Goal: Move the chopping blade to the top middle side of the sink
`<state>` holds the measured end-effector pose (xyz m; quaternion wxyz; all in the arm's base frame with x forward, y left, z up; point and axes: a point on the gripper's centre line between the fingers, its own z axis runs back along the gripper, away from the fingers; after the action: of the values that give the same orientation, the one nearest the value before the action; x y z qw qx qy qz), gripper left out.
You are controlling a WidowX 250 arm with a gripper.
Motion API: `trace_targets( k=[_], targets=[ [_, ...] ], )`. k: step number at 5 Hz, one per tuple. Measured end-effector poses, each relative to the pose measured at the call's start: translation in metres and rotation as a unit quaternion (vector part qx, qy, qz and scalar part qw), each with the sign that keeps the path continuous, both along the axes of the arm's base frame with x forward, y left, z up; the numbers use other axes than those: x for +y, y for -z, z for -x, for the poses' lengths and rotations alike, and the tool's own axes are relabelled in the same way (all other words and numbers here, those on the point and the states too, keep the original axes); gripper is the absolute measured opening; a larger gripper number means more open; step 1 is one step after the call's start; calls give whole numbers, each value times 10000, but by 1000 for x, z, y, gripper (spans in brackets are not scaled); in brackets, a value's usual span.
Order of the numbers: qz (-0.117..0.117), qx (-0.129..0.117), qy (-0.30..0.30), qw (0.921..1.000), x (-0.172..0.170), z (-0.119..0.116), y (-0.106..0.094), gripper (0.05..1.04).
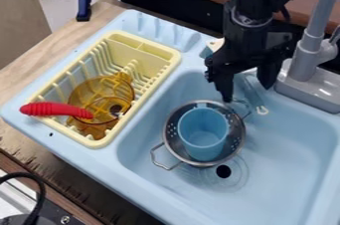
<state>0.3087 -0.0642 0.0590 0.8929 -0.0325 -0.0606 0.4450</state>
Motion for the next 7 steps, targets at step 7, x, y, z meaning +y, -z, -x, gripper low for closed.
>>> trace_targets(
  k=[7],
  targets=[
    [-517, -246, 1934, 9794, 22, 48, -34, 995]
  ],
)
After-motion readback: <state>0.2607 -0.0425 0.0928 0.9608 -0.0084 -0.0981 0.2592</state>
